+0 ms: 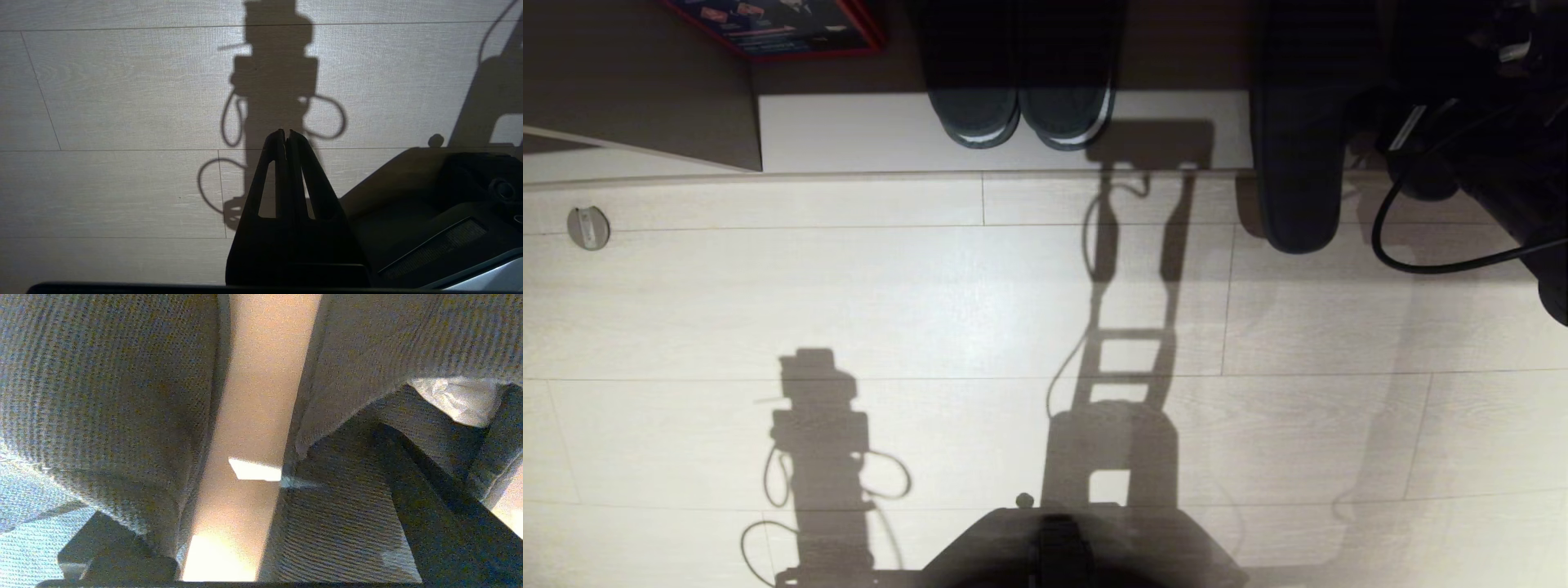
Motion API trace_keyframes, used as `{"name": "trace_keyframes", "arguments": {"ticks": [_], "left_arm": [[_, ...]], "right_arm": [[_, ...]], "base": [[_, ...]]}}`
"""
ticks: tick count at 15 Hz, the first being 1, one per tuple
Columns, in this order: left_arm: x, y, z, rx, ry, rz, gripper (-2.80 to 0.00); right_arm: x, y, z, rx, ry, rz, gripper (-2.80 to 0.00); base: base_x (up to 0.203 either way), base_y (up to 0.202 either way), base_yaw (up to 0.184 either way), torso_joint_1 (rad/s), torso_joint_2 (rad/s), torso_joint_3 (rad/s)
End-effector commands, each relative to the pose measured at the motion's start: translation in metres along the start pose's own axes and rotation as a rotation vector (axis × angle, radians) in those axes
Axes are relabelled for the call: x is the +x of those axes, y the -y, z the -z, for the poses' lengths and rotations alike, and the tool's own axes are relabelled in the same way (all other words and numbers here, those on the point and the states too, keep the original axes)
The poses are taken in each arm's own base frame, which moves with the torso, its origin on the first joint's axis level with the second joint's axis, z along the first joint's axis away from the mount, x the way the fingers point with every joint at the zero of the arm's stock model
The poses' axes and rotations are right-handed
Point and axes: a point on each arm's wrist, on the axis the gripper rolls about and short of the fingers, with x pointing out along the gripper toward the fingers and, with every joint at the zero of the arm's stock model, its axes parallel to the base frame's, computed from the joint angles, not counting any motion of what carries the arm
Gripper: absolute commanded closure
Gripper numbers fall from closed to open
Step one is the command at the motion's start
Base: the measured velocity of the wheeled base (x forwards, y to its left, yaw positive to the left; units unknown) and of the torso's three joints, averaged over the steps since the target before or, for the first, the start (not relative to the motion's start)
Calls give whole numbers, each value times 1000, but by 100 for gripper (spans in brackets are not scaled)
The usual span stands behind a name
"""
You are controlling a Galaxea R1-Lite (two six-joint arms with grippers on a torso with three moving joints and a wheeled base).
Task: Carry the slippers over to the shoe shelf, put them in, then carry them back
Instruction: Place the slippers into the shoe cabinet
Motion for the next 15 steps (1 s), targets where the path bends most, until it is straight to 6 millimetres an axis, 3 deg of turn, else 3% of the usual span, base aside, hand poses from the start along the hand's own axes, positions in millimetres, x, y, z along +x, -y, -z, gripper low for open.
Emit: {"name": "trace_keyframes", "arguments": {"ticks": [1, 4, 9, 15], "left_arm": [[0, 0, 0, 0, 0, 1, 0], [0, 0, 0, 0, 0, 0, 0], [0, 0, 0, 2, 0, 0, 0], [0, 0, 0, 2, 0, 1, 0]], "right_arm": [[-5, 1, -5, -4, 11, 4, -280], [-6, 1, -6, -6, 13, 5, -280], [-14, 3, -26, -12, 49, 14, -280], [-28, 1, -13, -9, -30, 3, -280]], "base": [[0, 0, 0, 0, 0, 0], [0, 0, 0, 0, 0, 0], [0, 0, 0, 0, 0, 0], [0, 0, 0, 0, 0, 0]]}}
